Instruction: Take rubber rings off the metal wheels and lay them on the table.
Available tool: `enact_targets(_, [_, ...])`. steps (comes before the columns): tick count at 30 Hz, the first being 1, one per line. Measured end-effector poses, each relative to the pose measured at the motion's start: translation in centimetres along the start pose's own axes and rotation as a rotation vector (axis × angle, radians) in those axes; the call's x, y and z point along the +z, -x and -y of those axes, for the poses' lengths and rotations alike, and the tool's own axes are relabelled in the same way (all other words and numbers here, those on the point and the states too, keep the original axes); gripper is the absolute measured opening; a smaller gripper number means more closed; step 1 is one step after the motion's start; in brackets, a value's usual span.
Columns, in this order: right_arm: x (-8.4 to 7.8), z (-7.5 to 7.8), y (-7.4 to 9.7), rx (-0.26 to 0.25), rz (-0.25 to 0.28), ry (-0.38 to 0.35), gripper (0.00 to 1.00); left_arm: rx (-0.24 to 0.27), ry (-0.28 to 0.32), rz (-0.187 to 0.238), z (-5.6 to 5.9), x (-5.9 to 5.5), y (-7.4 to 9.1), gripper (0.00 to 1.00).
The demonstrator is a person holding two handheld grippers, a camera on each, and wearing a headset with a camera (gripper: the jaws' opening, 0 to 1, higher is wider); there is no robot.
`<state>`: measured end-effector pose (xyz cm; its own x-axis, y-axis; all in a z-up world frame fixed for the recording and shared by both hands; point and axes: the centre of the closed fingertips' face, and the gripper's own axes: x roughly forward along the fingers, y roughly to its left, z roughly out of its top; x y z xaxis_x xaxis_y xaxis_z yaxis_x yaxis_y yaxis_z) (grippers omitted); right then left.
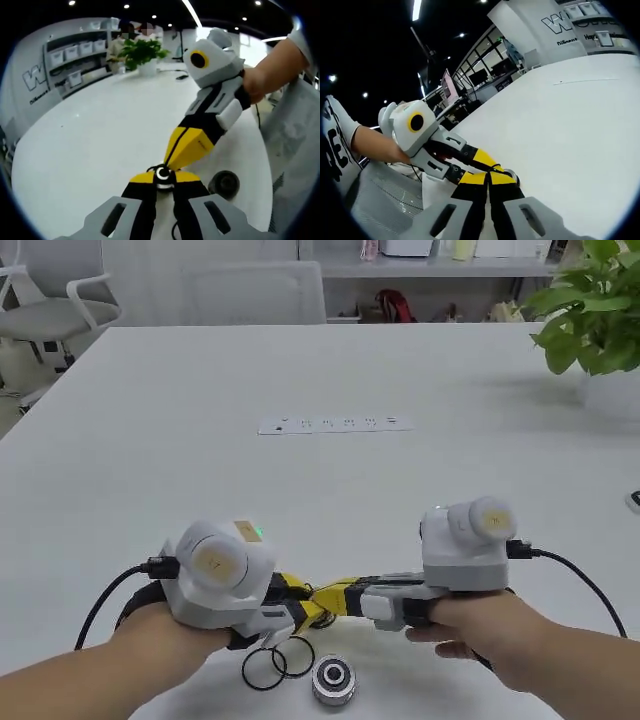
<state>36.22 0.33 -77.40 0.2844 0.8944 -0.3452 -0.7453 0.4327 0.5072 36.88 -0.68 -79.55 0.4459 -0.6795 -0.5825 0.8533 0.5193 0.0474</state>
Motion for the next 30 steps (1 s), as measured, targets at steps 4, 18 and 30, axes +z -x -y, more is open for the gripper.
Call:
enact_targets(4, [0.1,0.5,0.4,-0.009,0.013,-0.02,0.0,-0.002,-0.001,-0.001,0.1,0.0,0.0,0.12])
enact_targets(18, [-1.0,1.3,0.9,-0.041,-0.026,-0.017,0.0,-0.038,-0.003,0.001,0.6,0.3,0.5,0.16])
enact_targets(30, [-0.2,1.0,1.3,-0.038,-0.008,-0.019,0.0,-0.083,0.03,0.076,1.1,2.1,2.7,0.32])
